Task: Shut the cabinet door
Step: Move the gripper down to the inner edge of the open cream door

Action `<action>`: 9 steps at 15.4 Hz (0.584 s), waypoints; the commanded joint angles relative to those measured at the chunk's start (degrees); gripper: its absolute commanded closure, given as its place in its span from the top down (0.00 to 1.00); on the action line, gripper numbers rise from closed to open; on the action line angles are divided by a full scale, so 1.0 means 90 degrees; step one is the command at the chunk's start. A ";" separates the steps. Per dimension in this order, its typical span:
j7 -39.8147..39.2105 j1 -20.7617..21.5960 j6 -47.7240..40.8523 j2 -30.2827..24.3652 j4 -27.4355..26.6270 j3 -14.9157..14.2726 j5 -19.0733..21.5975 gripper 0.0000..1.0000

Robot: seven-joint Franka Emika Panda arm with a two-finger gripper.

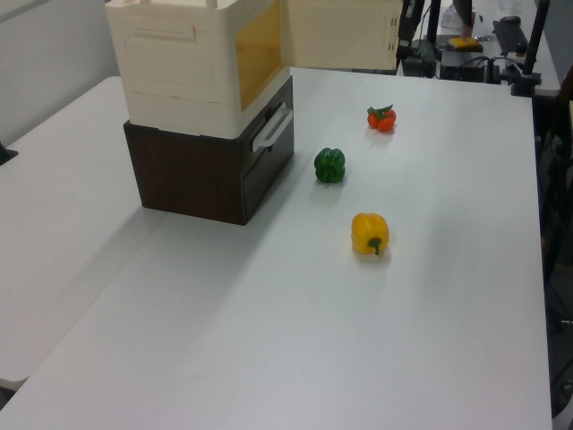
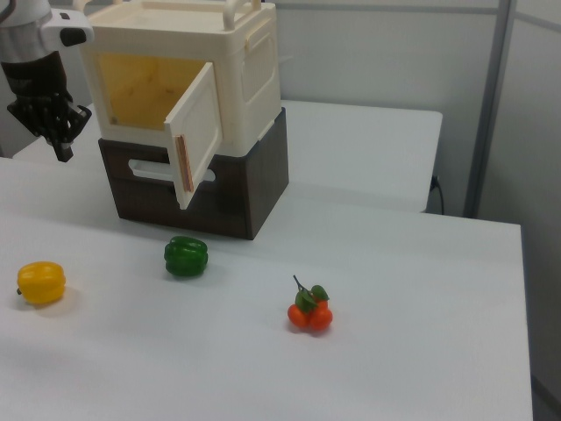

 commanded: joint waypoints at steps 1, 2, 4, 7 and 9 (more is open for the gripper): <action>-0.0177 -0.0187 -0.0273 -0.0198 -0.0085 -0.0073 0.0387 0.00; -0.0148 -0.0226 -0.0361 -0.0256 -0.0075 -0.0083 0.0446 0.00; -0.0177 -0.0382 -0.0546 -0.0364 -0.0075 -0.0103 0.0446 0.00; -0.0449 -0.0733 -0.0957 -0.0472 0.0071 -0.0278 0.0417 0.00; -0.0888 -0.0928 -0.1065 -0.0559 0.0081 -0.0483 0.0359 0.00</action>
